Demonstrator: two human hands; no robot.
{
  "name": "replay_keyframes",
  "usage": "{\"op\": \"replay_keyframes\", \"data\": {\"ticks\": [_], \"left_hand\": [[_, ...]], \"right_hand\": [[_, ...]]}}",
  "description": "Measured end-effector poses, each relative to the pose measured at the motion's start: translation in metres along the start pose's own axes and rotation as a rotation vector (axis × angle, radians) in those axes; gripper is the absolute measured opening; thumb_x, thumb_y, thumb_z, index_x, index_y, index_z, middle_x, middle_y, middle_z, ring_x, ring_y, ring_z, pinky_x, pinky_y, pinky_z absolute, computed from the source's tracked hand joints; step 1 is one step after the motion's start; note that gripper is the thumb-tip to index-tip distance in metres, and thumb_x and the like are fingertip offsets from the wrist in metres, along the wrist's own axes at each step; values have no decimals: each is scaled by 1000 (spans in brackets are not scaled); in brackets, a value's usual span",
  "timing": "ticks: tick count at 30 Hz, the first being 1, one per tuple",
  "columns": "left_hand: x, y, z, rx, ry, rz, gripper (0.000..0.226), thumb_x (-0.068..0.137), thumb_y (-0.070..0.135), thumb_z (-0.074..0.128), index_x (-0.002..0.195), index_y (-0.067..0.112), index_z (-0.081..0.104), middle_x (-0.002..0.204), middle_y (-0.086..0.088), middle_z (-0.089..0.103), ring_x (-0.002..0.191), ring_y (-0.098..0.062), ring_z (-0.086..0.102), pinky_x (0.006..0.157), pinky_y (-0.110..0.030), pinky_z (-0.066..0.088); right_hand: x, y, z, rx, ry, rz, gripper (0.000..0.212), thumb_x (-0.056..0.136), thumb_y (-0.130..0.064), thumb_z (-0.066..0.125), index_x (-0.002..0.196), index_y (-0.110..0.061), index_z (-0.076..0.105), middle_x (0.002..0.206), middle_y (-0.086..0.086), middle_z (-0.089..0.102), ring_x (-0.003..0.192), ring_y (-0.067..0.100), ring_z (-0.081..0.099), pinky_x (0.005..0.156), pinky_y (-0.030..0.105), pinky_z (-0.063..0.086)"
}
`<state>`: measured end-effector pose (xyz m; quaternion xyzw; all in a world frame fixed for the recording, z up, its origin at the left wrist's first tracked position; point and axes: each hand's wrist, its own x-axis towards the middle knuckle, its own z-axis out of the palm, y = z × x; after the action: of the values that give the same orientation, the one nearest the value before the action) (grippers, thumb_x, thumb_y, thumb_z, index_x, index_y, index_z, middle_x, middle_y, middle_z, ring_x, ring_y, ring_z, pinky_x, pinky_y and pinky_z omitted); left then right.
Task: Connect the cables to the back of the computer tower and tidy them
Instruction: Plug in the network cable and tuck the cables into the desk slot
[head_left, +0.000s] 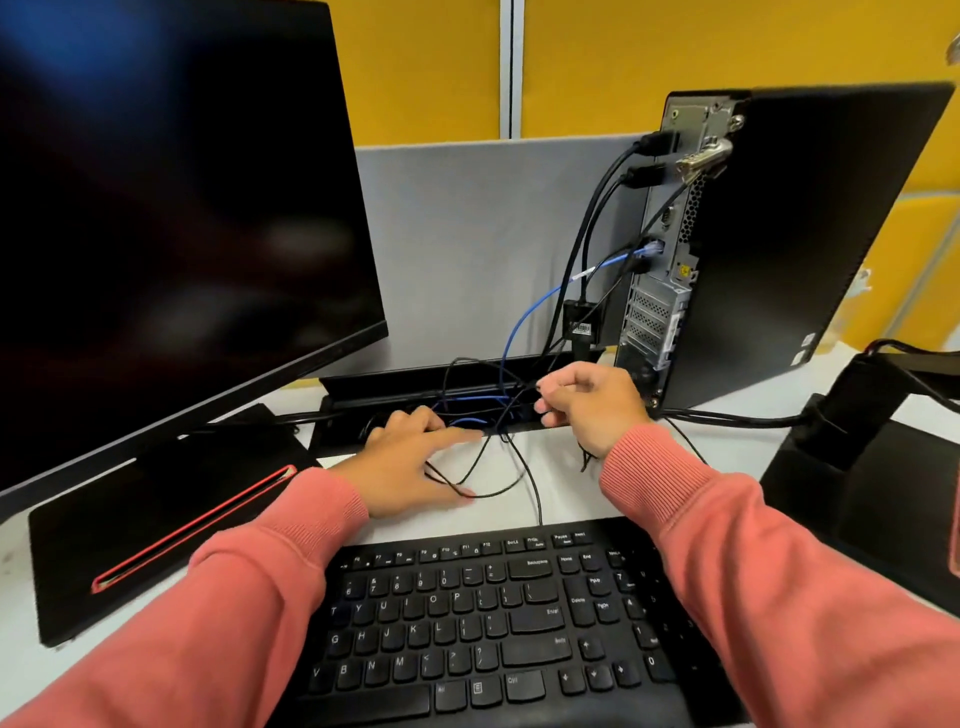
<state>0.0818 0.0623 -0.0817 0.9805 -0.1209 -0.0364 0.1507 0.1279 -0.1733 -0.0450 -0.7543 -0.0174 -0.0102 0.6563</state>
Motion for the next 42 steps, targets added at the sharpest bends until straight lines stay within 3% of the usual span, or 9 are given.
{"op": "replay_keyframes", "data": {"ticks": [5, 11, 17, 24, 27, 31, 37, 40, 42], "left_hand": [[10, 3, -2, 45, 156, 50, 10, 101, 34, 57, 107, 36, 65, 100, 15, 56, 95, -11, 56, 88, -40, 51], [28, -20, -1, 257, 497, -98, 18, 102, 37, 56, 106, 31, 73, 114, 7, 57, 117, -24, 43, 95, -40, 26], [44, -30, 11, -87, 256, -213, 21, 102, 31, 52, 96, 24, 70, 97, 1, 71, 95, -26, 66, 84, -42, 55], [38, -45, 8, -536, 189, -52, 19, 87, 17, 77, 100, 31, 76, 97, 13, 76, 96, -4, 70, 96, -27, 54], [30, -43, 5, -527, 209, 10, 18, 90, 30, 76, 108, 31, 75, 100, 16, 74, 98, 1, 67, 91, -17, 50], [34, -32, 5, -209, 131, -102, 29, 101, 56, 47, 116, 41, 66, 109, 15, 70, 106, -14, 65, 89, -36, 52], [45, -21, 2, -44, 5, -300, 47, 106, 56, 26, 126, 37, 64, 137, -1, 63, 126, -33, 56, 98, -42, 44], [49, -18, 0, 52, -67, -301, 44, 108, 41, 24, 121, 29, 64, 138, -2, 60, 125, -34, 55, 95, -44, 41], [51, -19, 0, 92, -98, -295, 40, 104, 38, 21, 107, 29, 60, 137, -2, 60, 123, -33, 54, 92, -46, 40]], "right_hand": [[3, -3, -8, 23, 12, -93, 17, 95, 2, 59, 88, -9, 71, 74, 7, 73, 62, 14, 66, 77, 31, 60], [2, 12, -5, -275, 52, -301, 19, 91, -2, 66, 92, -19, 75, 75, 1, 73, 68, 10, 71, 79, 25, 59], [25, 17, 27, -1218, -312, -451, 32, 96, -10, 51, 118, -25, 68, 114, 9, 68, 103, 33, 66, 87, 43, 56], [51, 8, 57, -1542, -373, -392, 37, 95, 3, 44, 126, -10, 62, 118, 14, 62, 109, 39, 63, 84, 46, 51], [58, 9, 64, -1597, -370, -347, 38, 94, 2, 43, 125, -10, 61, 119, 14, 62, 111, 39, 63, 82, 45, 49], [59, 2, 62, -1585, -481, -246, 37, 95, -4, 42, 124, -13, 62, 121, 12, 64, 113, 37, 62, 86, 41, 51], [25, -23, 27, -1387, -419, -367, 21, 89, -23, 45, 73, -18, 59, 81, 4, 61, 82, 33, 62, 72, 37, 54], [6, -27, 25, -1066, -100, -693, 6, 88, -25, 55, 88, -23, 61, 86, 2, 62, 83, 33, 61, 71, 40, 53], [-2, -19, 34, -997, -229, -785, 38, 89, -15, 57, 125, -27, 60, 121, 1, 61, 105, 29, 59, 85, 45, 53]]}}
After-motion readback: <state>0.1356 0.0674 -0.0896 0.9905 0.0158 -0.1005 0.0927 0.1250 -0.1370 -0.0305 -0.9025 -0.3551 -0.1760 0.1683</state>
